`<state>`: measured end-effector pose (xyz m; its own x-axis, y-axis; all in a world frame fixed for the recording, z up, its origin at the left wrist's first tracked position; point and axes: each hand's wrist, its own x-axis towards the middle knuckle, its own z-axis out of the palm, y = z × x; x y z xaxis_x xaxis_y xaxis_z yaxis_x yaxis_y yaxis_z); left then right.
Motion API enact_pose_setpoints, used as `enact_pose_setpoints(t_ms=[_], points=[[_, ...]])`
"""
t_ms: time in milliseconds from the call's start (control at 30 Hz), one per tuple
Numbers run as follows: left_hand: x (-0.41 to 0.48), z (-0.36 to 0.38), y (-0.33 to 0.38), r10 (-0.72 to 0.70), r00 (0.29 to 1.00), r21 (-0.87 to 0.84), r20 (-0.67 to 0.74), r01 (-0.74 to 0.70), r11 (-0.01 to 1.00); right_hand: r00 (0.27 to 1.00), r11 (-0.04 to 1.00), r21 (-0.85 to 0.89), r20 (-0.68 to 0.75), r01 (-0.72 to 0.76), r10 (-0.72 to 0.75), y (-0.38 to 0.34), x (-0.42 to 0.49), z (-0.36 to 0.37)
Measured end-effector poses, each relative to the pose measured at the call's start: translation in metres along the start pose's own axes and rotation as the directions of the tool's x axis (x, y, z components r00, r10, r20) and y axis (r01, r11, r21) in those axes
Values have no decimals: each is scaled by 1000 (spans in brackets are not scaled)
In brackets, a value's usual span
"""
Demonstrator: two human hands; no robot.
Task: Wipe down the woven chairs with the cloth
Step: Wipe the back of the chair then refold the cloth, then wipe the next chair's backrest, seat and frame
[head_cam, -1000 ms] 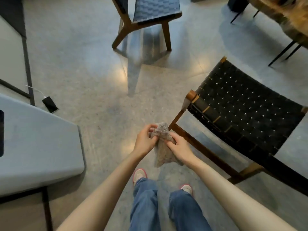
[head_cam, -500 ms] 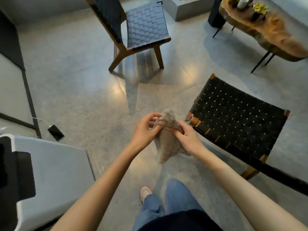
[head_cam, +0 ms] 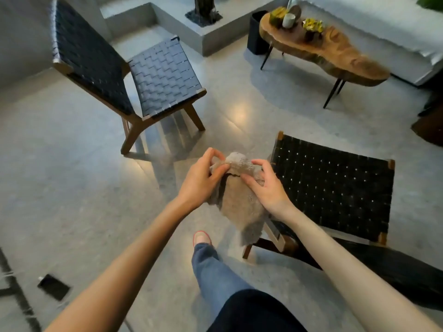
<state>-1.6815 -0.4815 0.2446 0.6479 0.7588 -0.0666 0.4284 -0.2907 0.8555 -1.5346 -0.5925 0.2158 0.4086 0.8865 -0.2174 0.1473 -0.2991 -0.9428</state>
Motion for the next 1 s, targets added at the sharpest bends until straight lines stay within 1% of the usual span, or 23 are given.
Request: enact_pose_setpoints(t_ms=[133, 200, 333, 433, 533, 633, 700, 767, 833, 900, 1000], points=[[82, -39, 3, 22, 998, 116, 60, -29, 993, 1000, 999, -43, 3, 24, -23, -25, 67, -3], [119, -54, 4, 35, 994, 152, 106, -51, 987, 1000, 997, -75, -26, 9, -11, -35, 99, -7], [180, -62, 9, 70, 965, 156, 255, -112, 981, 990, 981, -188, -136, -47, 21, -47, 145, -22], [221, -49, 14, 158, 902, 163, 401, -239, 957, 962, 962, -250, -269, -109, 39, -41, 162, -40], [261, -31, 17, 264, 791, 136, 552, -397, 908, 905, 953, -246, -421, -177, 60, -27, 167, -57], [307, -10, 16, 371, 634, 96, 679, -577, 811, 852, 943, -225, -513, -246, 101, -14, 168, -67], [341, 2, 17, 366, 556, 88, 746, -628, 773, 818, 941, -174, -555, -289, 149, -9, 169, -70], [375, 14, 18, 359, 464, 56, 810, -670, 740, 763, 945, -96, -619, -313, 189, -6, 171, -68], [405, 26, 18, 372, 344, 9, 862, -745, 667, 693, 934, -13, -674, -358, 256, -6, 175, -62], [431, 36, 17, 363, 244, -20, 899, -805, 593, 624, 906, 35, -714, -422, 318, -5, 182, -54], [462, 52, 17, 320, 157, -37, 934, -851, 524, 510, 852, 74, -773, -518, 378, 0, 191, -42]])
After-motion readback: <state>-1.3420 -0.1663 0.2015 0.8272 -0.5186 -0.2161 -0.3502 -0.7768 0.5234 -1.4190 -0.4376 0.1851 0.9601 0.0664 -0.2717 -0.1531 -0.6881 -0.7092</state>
